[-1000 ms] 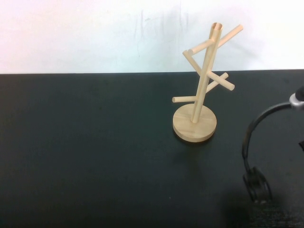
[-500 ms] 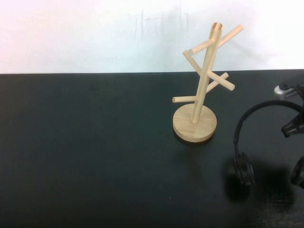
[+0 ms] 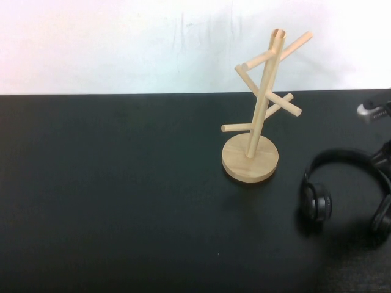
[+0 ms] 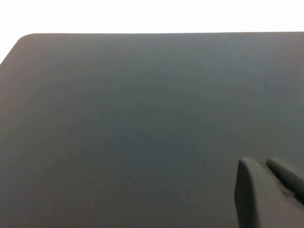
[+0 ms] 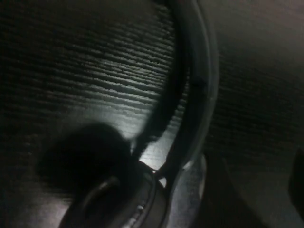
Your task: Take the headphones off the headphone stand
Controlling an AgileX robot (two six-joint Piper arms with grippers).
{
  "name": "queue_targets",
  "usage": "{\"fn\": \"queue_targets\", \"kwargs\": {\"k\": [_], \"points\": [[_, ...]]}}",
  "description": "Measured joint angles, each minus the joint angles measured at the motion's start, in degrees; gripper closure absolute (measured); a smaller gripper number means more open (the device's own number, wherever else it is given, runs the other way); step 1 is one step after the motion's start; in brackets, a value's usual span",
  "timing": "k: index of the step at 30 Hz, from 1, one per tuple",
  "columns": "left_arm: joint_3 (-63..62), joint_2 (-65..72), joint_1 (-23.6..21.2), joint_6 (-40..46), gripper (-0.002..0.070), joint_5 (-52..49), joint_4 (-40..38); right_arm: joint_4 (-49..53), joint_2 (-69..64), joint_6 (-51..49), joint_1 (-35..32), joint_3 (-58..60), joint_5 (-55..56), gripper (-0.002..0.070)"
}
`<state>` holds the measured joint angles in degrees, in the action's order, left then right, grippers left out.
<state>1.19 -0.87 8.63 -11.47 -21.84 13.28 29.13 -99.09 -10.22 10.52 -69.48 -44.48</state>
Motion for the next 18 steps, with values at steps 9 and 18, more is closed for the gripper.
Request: {"fn": "queue_targets", "kwargs": {"k": [9, 18], "points": [[0.0, 0.0, 0.0, 0.0, 0.0673, 0.0, 0.0, -1.8, 19.9, 0.0, 9.1, 0.0, 1.2, 0.0682], [0.0, 0.0, 0.0, 0.0, 0.0673, 0.0, 0.0, -7.4, 38.1, -6.9, 10.5, 7.0, 2.6, 0.0682]]}}
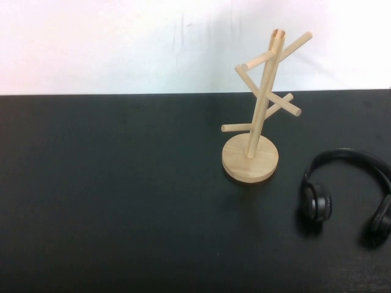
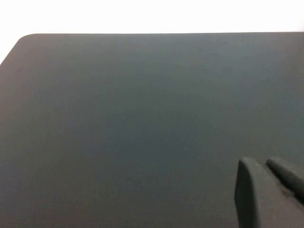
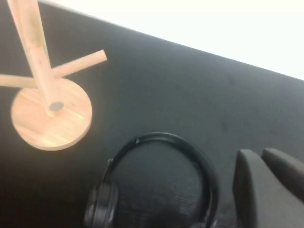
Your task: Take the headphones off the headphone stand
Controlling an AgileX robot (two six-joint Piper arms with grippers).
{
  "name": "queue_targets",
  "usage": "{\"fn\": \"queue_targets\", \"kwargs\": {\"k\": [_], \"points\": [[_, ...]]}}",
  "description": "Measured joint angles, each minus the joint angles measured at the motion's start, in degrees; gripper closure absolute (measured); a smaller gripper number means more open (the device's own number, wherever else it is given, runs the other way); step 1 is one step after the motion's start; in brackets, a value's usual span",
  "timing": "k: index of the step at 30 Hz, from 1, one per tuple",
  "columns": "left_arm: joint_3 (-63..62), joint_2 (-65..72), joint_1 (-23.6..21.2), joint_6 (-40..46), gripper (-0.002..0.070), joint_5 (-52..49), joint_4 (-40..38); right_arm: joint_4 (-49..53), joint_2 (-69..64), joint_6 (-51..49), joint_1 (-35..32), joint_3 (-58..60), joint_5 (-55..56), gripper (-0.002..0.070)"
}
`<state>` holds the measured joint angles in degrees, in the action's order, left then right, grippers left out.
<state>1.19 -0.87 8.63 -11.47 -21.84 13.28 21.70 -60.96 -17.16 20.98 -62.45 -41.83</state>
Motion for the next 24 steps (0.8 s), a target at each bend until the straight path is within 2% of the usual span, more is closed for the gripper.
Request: {"fn": "queue_targets", "kwargs": {"k": [8, 14, 24], "points": [[0.0, 0.0, 0.0, 0.0, 0.0673, 0.0, 0.0, -0.5, 11.7, -7.1, 0.0, 12.4, 0.9, 0.0682], [0.0, 0.0, 0.0, 0.0, 0.0673, 0.0, 0.0, 0.3, 13.1, -7.1, -0.1, 12.7, -3.2, 0.0682], [0.0, 0.0, 0.0, 0.0, 0.0673, 0.0, 0.0, 0.3, 12.4, -7.1, -0.1, 12.7, -3.7, 0.0682]]}}
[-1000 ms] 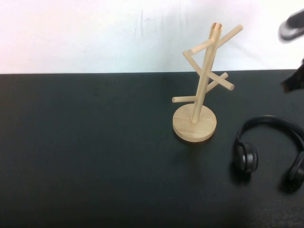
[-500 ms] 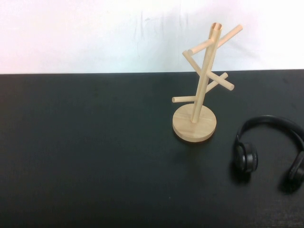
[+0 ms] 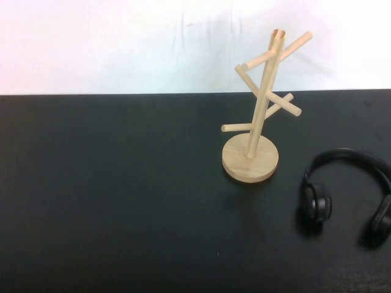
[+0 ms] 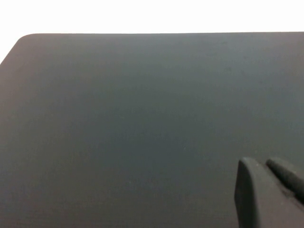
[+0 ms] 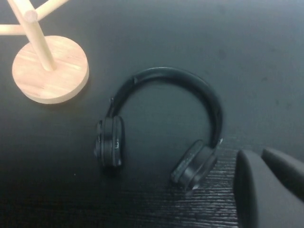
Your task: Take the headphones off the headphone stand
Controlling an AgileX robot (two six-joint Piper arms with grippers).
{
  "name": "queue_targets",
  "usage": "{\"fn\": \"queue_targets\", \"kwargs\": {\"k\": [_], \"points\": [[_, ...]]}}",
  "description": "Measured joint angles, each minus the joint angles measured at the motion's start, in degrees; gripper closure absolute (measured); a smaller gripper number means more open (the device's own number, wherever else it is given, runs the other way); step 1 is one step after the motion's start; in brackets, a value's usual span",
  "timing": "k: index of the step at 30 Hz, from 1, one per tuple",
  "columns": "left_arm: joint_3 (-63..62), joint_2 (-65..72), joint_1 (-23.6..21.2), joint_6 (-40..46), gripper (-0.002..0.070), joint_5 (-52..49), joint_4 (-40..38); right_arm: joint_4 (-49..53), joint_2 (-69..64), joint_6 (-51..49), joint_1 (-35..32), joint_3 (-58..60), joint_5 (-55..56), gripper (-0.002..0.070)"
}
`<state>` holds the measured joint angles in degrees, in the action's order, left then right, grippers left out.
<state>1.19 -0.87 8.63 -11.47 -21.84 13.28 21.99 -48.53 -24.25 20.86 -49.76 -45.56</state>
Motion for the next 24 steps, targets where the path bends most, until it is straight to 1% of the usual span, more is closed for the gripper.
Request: {"fn": "queue_targets", "kwargs": {"k": [4, 6, 8, 10, 12, 15, 20, 24], "points": [[0.0, 0.0, 0.0, 0.0, 0.0673, 0.0, 0.0, -0.5, 2.2, 0.4, -3.0, 0.0, 0.0, 0.0682], [0.0, 0.0, 0.0, 0.0, 0.0673, 0.0, 0.0, 3.6, 3.4, 1.9, -5.1, 0.0, 0.2, 0.0682], [0.0, 0.0, 0.0, 0.0, 0.0673, 0.0, 0.0, 4.5, 5.1, -0.3, -7.3, 0.1, -0.1, 0.0682], [0.0, 0.0, 0.0, 0.0, 0.0673, 0.0, 0.0, 5.7, 6.9, -0.5, -9.5, 0.9, 1.2, 0.0682], [0.0, 0.0, 0.0, 0.0, 0.0673, 0.0, 0.0, 5.7, 9.2, -0.5, -12.4, 2.8, 5.1, 0.0682], [0.0, 0.0, 0.0, 0.0, 0.0673, 0.0, 0.0, 1.6, 13.8, -0.5, -18.1, 8.3, 12.2, 0.0682], [0.0, 0.0, 0.0, 0.0, 0.0673, 0.0, 0.0, -6.8, 23.0, -0.5, -25.2, 24.3, 25.8, 0.0682], [0.0, 0.0, 0.0, 0.0, 0.0673, 0.0, 0.0, -6.0, 29.8, 2.1, -29.1, 35.6, 37.5, 0.0682]]}}
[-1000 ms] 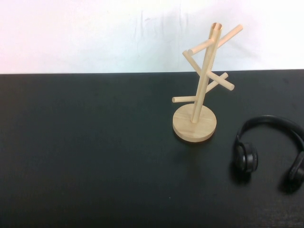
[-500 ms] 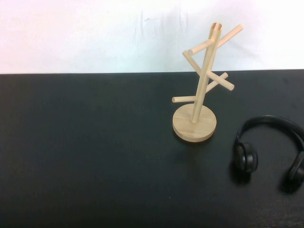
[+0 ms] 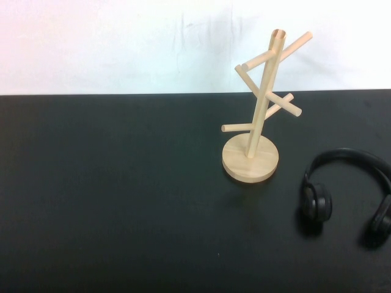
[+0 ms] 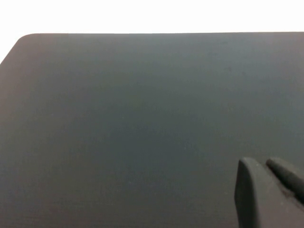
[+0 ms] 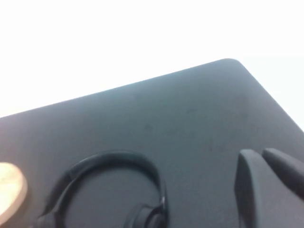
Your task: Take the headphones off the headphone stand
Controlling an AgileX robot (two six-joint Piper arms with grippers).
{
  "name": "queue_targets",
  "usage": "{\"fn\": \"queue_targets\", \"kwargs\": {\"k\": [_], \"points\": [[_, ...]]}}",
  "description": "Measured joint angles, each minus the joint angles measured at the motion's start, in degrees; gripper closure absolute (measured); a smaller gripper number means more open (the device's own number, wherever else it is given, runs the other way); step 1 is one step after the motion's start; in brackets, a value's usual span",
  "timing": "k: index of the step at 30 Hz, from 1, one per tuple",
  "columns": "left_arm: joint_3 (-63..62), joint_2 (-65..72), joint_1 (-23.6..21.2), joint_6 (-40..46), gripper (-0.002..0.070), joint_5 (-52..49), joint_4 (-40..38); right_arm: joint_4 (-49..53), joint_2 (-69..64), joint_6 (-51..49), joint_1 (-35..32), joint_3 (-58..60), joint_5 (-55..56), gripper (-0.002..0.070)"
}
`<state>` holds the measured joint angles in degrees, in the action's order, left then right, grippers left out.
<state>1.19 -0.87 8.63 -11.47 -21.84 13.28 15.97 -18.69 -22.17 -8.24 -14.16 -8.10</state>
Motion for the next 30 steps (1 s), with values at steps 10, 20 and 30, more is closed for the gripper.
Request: {"fn": "queue_targets", "kwargs": {"k": [10, 20, 30], "points": [[0.0, 0.0, 0.0, 0.0, 0.0673, 0.0, 0.0, -0.2, 11.1, 6.4, -7.5, 10.4, -3.4, 0.0682], [0.0, 0.0, 0.0, 0.0, 0.0673, 0.0, 0.0, -18.4, 20.9, 24.0, -5.9, 14.6, -10.9, 0.0682], [0.0, 0.0, 0.0, 0.0, 0.0673, 0.0, 0.1, -25.2, 20.9, 32.4, -2.2, 15.7, -11.8, 0.0682]]}}
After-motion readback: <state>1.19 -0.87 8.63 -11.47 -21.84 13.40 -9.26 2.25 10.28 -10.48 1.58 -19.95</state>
